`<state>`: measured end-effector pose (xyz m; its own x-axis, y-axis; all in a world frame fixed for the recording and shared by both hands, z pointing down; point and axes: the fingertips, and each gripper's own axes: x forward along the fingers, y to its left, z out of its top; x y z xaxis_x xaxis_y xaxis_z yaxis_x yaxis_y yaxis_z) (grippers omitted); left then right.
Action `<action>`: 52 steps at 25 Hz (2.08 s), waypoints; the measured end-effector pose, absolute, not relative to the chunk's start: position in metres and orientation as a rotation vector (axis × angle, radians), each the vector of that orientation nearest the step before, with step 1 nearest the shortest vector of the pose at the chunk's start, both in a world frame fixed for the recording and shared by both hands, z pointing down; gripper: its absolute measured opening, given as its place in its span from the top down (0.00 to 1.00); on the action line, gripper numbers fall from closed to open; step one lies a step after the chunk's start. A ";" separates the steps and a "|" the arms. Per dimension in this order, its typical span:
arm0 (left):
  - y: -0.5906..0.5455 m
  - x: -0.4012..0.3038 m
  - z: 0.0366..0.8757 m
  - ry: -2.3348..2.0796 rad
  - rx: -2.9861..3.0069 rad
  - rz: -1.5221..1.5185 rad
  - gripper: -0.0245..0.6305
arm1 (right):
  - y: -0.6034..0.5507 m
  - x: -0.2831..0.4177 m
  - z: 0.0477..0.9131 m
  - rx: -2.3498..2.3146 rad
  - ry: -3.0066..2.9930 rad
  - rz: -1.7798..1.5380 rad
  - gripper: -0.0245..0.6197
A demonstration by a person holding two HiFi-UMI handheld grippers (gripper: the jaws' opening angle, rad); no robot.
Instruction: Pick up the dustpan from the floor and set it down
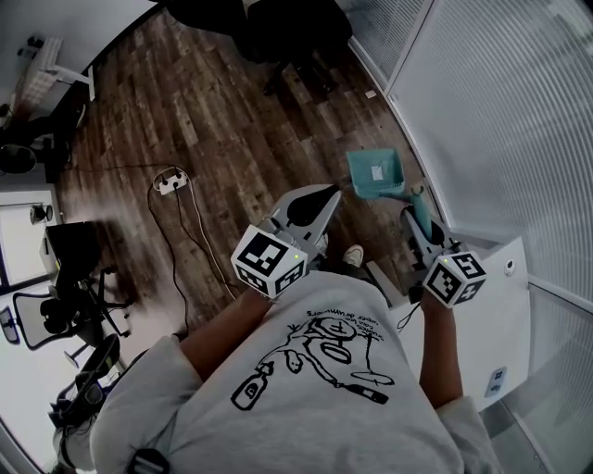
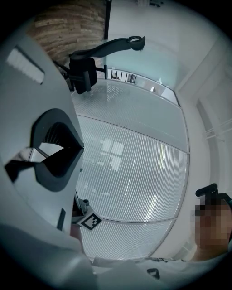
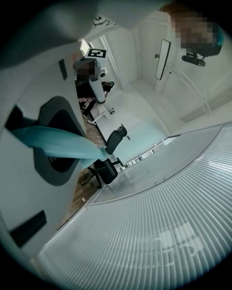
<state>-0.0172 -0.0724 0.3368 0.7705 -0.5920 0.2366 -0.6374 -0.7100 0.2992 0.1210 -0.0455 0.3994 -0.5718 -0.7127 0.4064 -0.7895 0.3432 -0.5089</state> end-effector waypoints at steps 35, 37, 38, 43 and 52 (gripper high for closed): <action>-0.045 -0.022 0.374 -0.891 2.580 0.293 0.96 | -0.054 0.123 0.521 1.377 -2.410 1.116 0.90; -0.043 -0.020 0.376 -0.885 2.579 0.293 0.96 | -0.054 0.123 0.530 1.368 -2.405 1.113 0.90; -0.042 -0.020 0.377 -0.883 2.579 0.294 0.96 | -0.054 0.123 0.535 1.367 -2.400 1.114 0.90; -0.040 -0.021 0.381 -0.882 2.570 0.299 0.96 | -0.056 0.122 0.555 1.365 -2.384 1.124 0.90; -0.039 -0.023 0.393 -0.871 2.547 0.310 0.96 | -0.062 0.118 0.585 1.344 -2.356 1.145 0.90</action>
<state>-0.0233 -0.0392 0.3926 0.7779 -0.5285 0.3399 -0.6243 -0.7113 0.3229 0.1176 -0.0616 0.5855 -0.5679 -0.6471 0.5086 -0.7998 0.2879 -0.5268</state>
